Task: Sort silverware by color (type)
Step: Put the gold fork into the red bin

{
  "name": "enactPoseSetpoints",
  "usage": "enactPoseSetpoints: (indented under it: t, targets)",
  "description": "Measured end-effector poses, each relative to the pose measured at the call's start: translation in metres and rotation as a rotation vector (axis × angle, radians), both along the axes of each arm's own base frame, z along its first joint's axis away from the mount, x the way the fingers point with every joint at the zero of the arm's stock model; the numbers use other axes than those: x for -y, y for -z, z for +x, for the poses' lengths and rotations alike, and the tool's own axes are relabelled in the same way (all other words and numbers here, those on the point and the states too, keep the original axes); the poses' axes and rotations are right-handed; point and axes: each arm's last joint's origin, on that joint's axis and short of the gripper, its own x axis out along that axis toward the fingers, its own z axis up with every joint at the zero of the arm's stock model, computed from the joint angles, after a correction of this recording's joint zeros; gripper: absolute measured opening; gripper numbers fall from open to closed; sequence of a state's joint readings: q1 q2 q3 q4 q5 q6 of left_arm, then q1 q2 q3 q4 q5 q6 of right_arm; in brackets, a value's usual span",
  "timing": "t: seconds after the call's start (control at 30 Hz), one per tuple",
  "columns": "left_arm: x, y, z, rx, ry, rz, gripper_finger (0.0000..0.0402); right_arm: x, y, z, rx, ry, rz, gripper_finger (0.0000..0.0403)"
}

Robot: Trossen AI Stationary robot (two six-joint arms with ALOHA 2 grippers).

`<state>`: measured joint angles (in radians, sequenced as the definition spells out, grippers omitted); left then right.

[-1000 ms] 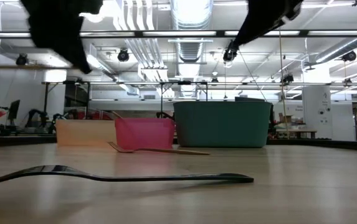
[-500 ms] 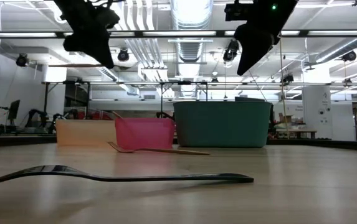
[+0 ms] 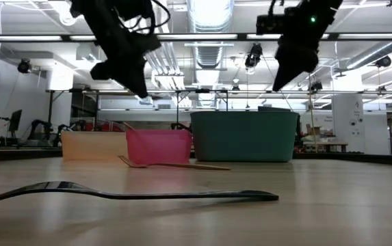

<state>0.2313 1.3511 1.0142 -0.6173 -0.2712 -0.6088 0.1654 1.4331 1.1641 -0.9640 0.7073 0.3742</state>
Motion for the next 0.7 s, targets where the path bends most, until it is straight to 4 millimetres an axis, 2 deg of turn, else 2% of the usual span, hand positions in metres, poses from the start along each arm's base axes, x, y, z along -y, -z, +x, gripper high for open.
enactPoseSetpoints:
  t: [0.17, 0.3, 0.5, 0.6, 0.7]
  targets:
    - [-0.007, 0.014, 0.016, 0.021, -0.049, -0.061, 0.0, 0.003, 0.012, -0.006, -0.145, -0.12, -0.065, 0.0063]
    - [-0.014, 0.014, 0.03, 0.0, -0.087, -0.075, 0.0, 0.005, 0.012, -0.013, -0.169, -0.144, -0.093, 0.0054]
    - [-0.025, 0.014, 0.059, -0.044, -0.089, -0.072, 0.0, 0.008, -0.004, -0.032, -0.081, -0.132, -0.082, 0.0048]
    - [-0.035, 0.019, 0.07, -0.138, -0.095, -0.083, 0.0, 0.009, -0.01, -0.042, 0.003, -0.126, -0.074, 0.0047]
    - [-0.036, 0.023, 0.075, -0.25, -0.124, -0.117, 0.0001, 0.011, -0.014, -0.053, 0.061, -0.121, -0.065, 0.0047]
